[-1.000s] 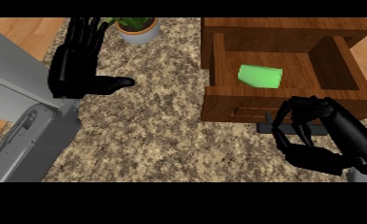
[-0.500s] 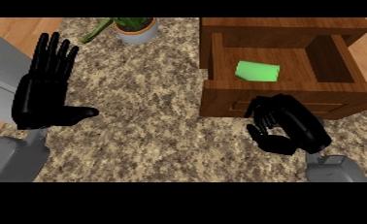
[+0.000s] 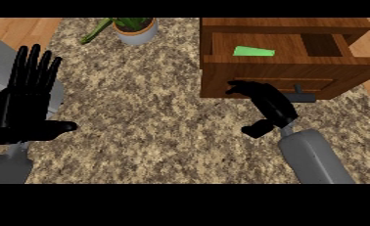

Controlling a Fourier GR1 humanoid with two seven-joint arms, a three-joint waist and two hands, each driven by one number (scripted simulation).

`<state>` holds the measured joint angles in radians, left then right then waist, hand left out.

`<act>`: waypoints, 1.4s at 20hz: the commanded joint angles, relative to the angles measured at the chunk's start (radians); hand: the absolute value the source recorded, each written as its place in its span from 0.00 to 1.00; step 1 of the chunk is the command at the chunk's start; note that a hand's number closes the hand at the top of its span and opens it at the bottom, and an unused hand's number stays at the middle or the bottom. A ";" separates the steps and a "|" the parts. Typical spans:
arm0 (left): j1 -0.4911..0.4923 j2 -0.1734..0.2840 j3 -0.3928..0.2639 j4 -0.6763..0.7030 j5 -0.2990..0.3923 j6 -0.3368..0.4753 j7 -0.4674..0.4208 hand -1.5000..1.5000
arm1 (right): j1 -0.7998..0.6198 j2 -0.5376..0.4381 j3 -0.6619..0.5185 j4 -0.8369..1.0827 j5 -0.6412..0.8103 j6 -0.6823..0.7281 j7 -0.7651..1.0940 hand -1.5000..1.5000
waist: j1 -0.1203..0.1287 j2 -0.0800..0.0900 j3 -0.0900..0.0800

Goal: Pick up the cup, place it into the drawer and close the drawer

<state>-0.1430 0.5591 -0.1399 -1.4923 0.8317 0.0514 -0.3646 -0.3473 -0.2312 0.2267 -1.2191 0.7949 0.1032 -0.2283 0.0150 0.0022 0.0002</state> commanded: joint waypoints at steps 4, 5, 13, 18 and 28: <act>0.142 -0.040 0.038 -0.092 -0.044 -0.052 -0.019 0.00 | -0.179 0.043 -0.088 0.355 0.024 -0.080 -0.115 0.00 | 0.007 0.000 0.001; 0.075 -0.009 0.090 -0.011 -0.024 -0.100 0.025 0.00 | -0.180 0.055 -0.096 0.408 0.030 -0.111 -0.152 0.00 | -0.001 0.001 0.000; 0.077 -0.003 0.134 0.041 0.005 -0.199 0.018 0.00 | -0.455 -0.006 -0.232 0.783 -0.024 -0.080 -0.298 0.00 | 0.024 0.011 0.001; 0.040 -0.083 0.078 0.077 -0.071 -0.153 -0.022 0.00 | -0.571 -0.066 -0.250 0.900 -0.009 -0.028 -0.317 0.00 | 0.033 0.020 0.001; 0.066 -0.081 0.055 0.052 -0.088 -0.202 -0.015 0.00 | -0.650 -0.131 -0.289 1.011 -0.015 -0.025 -0.347 0.00 | 0.076 0.035 0.003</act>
<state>-0.1015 0.5073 -0.0501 -1.4450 0.7758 -0.1358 -0.3540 -0.9243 -0.3006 -0.0273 -0.2811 0.7778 0.1075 -0.6691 0.0704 0.0020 -0.0065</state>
